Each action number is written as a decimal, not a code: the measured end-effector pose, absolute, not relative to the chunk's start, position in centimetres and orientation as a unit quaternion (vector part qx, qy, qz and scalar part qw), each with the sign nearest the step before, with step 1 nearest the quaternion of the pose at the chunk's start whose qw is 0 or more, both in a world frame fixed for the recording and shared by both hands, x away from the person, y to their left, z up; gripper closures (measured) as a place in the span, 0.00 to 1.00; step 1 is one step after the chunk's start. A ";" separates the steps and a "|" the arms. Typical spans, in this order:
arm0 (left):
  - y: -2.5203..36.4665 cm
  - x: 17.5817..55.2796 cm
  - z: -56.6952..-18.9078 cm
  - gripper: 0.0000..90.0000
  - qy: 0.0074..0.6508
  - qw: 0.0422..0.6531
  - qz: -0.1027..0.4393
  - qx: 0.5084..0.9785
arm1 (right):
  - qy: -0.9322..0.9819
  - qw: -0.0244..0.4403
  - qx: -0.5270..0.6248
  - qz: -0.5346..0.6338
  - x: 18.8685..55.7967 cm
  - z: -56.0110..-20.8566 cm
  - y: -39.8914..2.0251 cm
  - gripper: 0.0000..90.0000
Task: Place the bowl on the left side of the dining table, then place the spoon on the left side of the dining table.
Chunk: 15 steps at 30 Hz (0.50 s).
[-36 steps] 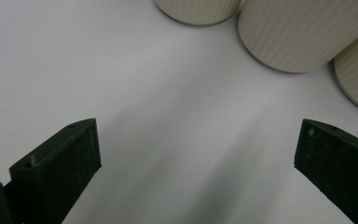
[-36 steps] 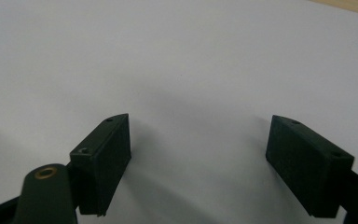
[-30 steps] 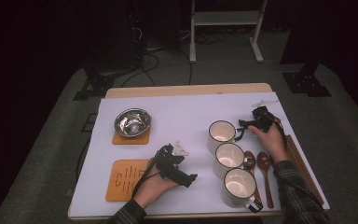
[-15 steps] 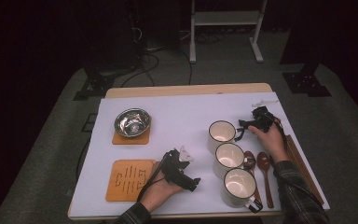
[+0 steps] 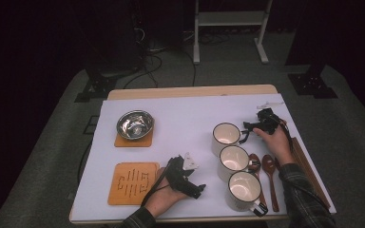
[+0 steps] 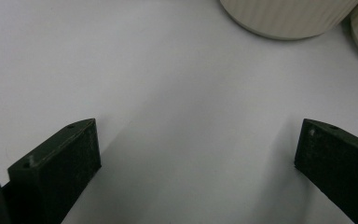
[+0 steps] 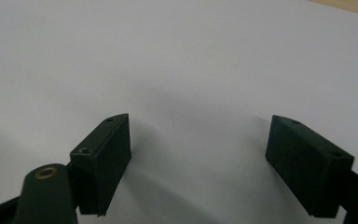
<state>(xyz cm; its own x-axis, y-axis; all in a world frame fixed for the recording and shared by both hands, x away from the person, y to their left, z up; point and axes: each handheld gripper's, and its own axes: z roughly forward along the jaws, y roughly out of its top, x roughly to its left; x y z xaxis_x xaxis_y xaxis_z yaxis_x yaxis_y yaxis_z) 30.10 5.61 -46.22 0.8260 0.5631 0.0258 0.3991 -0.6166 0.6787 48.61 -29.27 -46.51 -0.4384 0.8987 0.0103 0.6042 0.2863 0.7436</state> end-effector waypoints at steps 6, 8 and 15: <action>5.8 30.0 -46.4 0.00 0.268 0.358 0.123 0.886 | 0.774 0.211 0.487 0.345 48.7 -46.5 -29.2 0.23; 5.8 29.9 -46.5 0.00 0.268 0.358 0.123 0.886 | 0.776 0.209 0.488 0.342 48.7 -46.4 -29.2 0.23; 5.8 29.9 -46.5 0.00 0.269 0.359 0.123 0.885 | 0.766 0.198 0.509 0.338 48.7 -45.3 -29.4 0.20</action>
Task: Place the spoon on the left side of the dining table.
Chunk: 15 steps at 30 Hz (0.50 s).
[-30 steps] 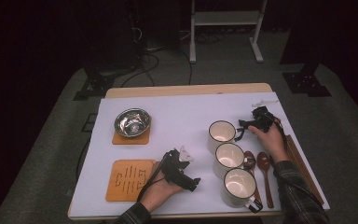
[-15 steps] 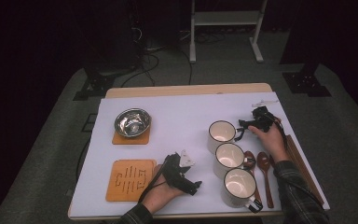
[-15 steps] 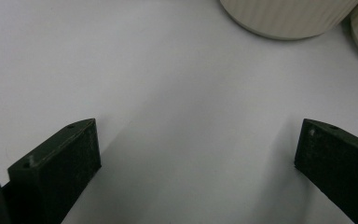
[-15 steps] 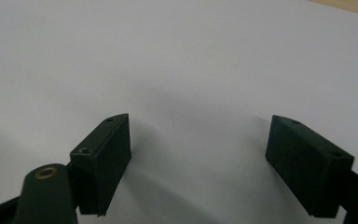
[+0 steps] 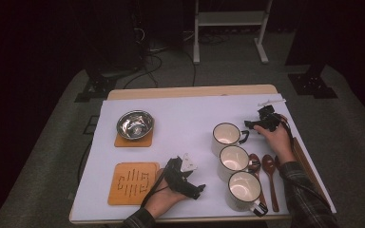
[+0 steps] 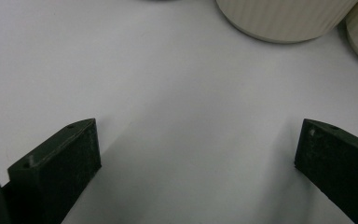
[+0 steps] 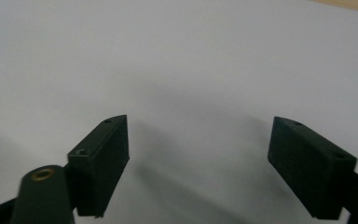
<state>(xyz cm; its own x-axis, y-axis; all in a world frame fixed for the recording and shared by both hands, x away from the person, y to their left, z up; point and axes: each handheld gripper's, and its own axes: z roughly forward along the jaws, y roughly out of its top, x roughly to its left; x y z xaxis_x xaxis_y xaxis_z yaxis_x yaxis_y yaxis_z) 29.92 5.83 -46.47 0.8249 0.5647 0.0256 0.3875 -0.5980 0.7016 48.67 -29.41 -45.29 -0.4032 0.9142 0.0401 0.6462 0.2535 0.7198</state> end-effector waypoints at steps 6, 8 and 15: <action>5.8 29.9 -46.5 0.00 0.269 0.359 0.124 0.885 | 0.771 0.197 0.506 0.331 48.0 -44.9 -29.6 0.18; 5.8 29.9 -46.5 0.00 0.269 0.359 0.124 0.885 | 0.773 0.198 0.505 0.329 47.7 -44.8 -29.7 0.18; 5.8 29.9 -46.5 0.00 0.269 0.359 0.124 0.885 | 0.770 0.199 0.512 0.326 46.4 -43.8 -30.4 0.19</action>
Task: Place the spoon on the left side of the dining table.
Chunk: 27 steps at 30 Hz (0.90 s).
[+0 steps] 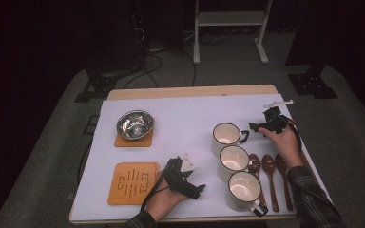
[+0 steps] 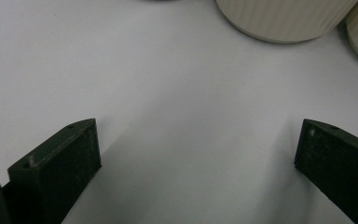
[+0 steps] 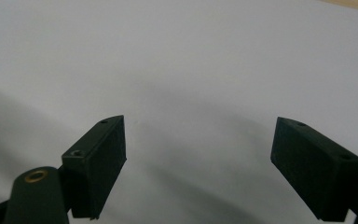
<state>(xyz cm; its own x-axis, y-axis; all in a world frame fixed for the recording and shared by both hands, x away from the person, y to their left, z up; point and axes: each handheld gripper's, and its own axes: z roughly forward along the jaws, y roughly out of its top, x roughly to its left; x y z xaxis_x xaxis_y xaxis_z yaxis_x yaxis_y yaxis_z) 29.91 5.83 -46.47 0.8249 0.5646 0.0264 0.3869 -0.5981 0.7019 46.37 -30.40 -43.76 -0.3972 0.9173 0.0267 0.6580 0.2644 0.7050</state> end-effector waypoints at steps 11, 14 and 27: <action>5.8 29.9 -46.5 0.00 0.269 0.359 0.124 0.885 | 0.765 0.210 0.506 0.340 43.8 -42.4 -31.1 0.30; 5.8 29.9 -46.5 0.00 0.269 0.359 0.124 0.885 | 0.768 0.213 0.502 0.336 43.2 -42.1 -31.2 0.33; 5.8 29.9 -46.5 0.00 0.269 0.359 0.123 0.885 | 0.768 0.218 0.501 0.335 40.1 -41.4 -31.7 0.40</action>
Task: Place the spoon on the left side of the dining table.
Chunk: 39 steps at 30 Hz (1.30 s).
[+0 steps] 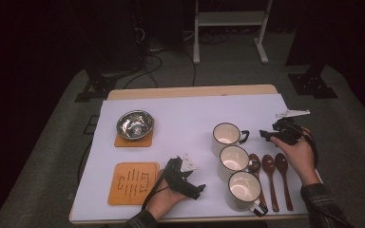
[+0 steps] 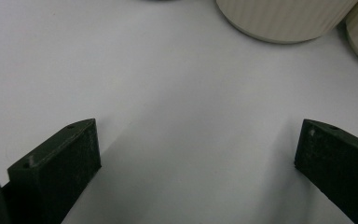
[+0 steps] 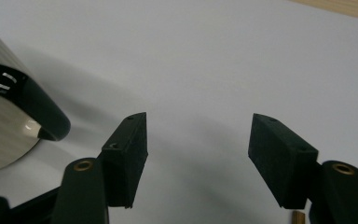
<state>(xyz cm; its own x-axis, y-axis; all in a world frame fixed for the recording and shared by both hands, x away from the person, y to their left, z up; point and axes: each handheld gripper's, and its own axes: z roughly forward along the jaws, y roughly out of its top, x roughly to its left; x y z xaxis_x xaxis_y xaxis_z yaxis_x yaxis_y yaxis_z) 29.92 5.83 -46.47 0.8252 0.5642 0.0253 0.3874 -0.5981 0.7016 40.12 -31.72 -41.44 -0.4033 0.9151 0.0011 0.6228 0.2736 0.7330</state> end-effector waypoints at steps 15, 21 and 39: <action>5.8 29.9 -46.5 0.00 0.269 0.360 0.124 0.884 | 0.770 0.220 0.496 0.336 36.5 -41.3 -32.0 0.47; 5.8 29.9 -46.5 0.00 0.270 0.361 0.124 0.884 | 0.769 0.217 0.496 0.339 35.2 -41.3 -32.2 0.47; 5.8 29.9 -46.5 0.00 0.269 0.360 0.123 0.885 | 0.768 0.213 0.508 0.327 31.5 -42.0 -33.0 0.51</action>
